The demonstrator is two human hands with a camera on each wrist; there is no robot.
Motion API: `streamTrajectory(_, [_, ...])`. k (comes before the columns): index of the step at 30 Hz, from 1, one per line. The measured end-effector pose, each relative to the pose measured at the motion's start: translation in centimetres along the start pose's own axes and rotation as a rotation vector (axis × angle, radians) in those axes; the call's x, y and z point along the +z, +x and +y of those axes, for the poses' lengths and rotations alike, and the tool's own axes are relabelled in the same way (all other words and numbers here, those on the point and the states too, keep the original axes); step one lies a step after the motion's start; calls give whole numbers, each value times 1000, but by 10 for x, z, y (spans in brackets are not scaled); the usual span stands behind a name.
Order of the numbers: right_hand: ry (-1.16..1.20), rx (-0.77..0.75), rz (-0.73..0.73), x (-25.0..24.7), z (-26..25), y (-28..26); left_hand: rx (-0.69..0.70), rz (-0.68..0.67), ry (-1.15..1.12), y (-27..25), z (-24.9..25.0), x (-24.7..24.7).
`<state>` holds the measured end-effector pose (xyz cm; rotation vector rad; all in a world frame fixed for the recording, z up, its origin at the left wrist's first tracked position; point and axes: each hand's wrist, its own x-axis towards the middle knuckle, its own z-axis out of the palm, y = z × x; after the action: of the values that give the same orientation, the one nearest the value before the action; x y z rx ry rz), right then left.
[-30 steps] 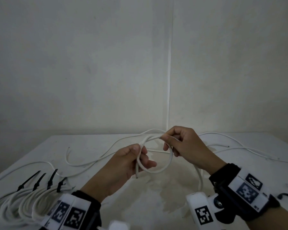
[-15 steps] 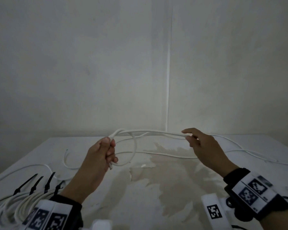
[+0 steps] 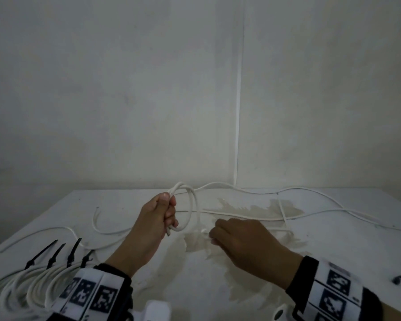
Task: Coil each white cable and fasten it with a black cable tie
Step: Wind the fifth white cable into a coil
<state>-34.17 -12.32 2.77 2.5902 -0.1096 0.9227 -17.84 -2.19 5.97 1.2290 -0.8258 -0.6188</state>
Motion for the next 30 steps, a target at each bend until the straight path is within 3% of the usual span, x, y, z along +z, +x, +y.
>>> streamTrajectory(9, [115,-62,77,-5,-16,24,26,-143,228,-13,-6,16])
streamTrajectory(15, [313,57,205,-8,-14,28,68,-203,376,-21,0,22])
streamTrajectory(20, [555,277,247,-19,11,32,-60,-292,256,-28,0,24])
streamTrajectory(24, [779,461,80,-25,29,28,-182,-319,79,-28,6,27])
streamTrajectory(28, [938,564,-180,-26,23,27,-208,-272,101,-28,11,32])
streamTrajectory(30, [1003,602,-179,-30,21,29,-194,-251,94,-30,12,34])
